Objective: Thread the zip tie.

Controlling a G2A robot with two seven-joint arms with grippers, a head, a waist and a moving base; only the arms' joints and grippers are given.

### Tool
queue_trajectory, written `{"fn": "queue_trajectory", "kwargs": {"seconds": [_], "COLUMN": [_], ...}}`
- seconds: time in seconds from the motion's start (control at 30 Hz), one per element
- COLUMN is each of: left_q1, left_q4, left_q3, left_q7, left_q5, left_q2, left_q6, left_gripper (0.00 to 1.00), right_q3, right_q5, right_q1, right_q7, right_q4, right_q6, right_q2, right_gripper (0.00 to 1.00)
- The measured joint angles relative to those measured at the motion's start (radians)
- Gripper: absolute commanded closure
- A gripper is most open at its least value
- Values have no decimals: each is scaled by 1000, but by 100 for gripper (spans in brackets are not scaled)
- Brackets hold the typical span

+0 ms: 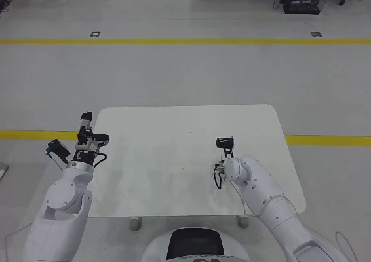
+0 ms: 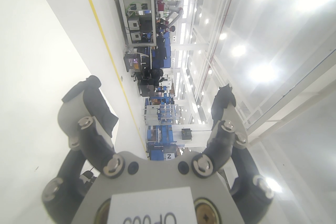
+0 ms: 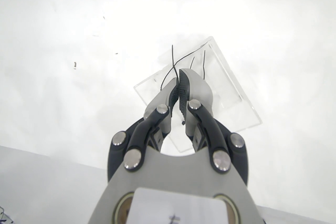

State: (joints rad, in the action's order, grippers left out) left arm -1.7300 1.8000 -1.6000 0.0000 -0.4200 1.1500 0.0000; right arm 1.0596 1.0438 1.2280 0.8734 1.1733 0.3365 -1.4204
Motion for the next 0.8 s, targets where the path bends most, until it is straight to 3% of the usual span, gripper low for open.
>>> {"fn": "queue_trajectory", "kwargs": {"seconds": [0.37,0.6,0.8], "left_q1": [0,0,0], "left_q4": [0,0,0], "left_q3": [0,0,0], "left_q7": [0,0,0], "left_q5": [0,0,0], "left_q2": [0,0,0], "left_q6": [0,0,0], "left_gripper": [0,0,0], "right_q3": [82,189,257], "right_q5": [9,-50,-164], "right_q1": [88,158,187], "right_q7": [53,96,125], "right_q4": [160,274,302], "right_q6": [-45,-123,-171], "right_q2": [31,59,70], "right_gripper": [100,100,100]}}
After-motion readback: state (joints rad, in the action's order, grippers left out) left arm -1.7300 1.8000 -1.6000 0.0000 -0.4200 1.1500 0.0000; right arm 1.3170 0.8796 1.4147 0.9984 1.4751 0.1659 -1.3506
